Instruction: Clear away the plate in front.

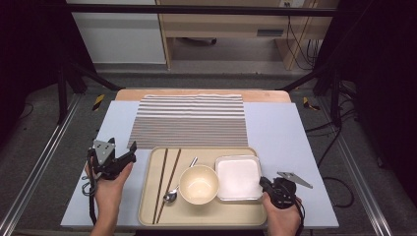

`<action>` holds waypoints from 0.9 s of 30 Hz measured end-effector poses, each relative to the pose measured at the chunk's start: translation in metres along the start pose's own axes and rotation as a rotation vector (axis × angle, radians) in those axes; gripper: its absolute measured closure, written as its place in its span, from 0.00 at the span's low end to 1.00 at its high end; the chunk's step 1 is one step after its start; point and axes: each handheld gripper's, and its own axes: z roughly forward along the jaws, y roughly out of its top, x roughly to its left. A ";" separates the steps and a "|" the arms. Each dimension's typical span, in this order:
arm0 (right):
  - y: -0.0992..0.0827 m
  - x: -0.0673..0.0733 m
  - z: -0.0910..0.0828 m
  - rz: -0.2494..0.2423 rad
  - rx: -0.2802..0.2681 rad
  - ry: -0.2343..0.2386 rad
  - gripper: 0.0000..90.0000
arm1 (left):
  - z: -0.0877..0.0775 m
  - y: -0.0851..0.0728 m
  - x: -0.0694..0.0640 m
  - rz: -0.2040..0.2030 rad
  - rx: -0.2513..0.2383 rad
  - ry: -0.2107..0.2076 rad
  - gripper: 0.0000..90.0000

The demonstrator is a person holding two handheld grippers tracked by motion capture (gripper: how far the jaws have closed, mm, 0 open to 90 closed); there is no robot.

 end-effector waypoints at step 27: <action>0.006 -0.011 0.005 -0.130 -0.210 0.007 0.54 | 0.006 -0.007 0.001 0.011 0.014 -0.019 0.24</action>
